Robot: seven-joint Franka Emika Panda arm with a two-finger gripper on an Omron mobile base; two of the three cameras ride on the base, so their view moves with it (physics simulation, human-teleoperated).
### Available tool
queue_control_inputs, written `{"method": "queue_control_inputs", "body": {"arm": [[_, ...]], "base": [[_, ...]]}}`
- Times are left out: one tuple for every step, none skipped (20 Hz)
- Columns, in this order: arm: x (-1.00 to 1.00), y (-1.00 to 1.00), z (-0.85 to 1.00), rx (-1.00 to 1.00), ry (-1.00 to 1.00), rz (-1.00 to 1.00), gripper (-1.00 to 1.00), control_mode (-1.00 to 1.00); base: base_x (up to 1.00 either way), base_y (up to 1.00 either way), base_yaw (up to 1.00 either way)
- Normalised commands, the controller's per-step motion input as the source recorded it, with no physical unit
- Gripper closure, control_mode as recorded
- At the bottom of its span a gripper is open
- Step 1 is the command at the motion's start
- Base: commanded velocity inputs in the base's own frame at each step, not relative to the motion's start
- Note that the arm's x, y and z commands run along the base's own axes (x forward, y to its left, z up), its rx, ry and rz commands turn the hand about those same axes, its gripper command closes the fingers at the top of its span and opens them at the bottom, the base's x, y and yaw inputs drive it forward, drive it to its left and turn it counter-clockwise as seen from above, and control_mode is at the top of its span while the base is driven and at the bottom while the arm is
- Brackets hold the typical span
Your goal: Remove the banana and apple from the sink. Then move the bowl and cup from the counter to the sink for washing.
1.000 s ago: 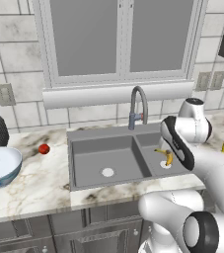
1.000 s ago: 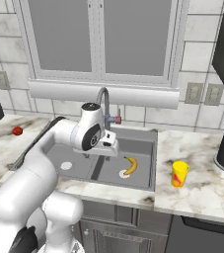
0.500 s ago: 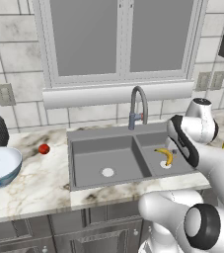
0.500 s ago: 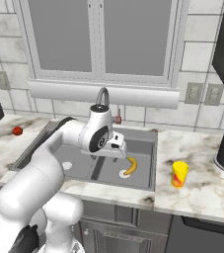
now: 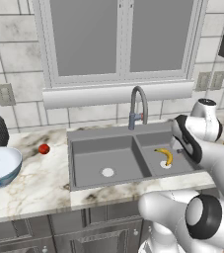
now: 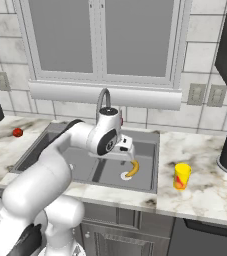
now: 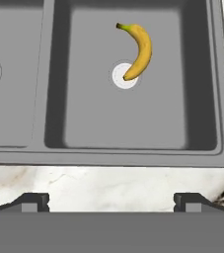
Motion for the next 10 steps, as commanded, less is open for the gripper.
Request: {"method": "queue_control_inputs", "body": {"arm": [[0.05,-0.17,-0.07,0.0,0.0,0.0,-1.0,-1.0],[0.06,-0.14,-0.09,0.0,0.0,0.0,-1.0,-1.0],[0.07,-0.14,-0.07,0.0,0.0,0.0,-1.0,-1.0],[0.08,-0.13,-0.08,0.0,0.0,0.0,-1.0,-1.0],[0.08,-0.13,-0.08,0.0,0.0,0.0,-1.0,-1.0],[0.08,-0.13,-0.07,0.0,0.0,0.0,-1.0,-1.0],[0.08,-0.11,-0.07,0.0,0.0,0.0,-1.0,-1.0],[0.08,-0.09,-0.07,0.0,0.0,0.0,-1.0,-1.0],[0.06,-0.06,-0.05,0.0,0.0,0.0,-1.0,-1.0],[0.06,-0.02,-0.04,0.0,0.0,0.0,-1.0,-1.0]], "base": [[0.0,0.0,0.0],[0.0,0.0,0.0],[0.0,0.0,0.0],[0.0,0.0,0.0],[0.0,0.0,0.0],[0.0,0.0,0.0],[0.0,0.0,0.0],[0.0,0.0,0.0],[0.0,0.0,0.0],[0.0,0.0,0.0]]}}
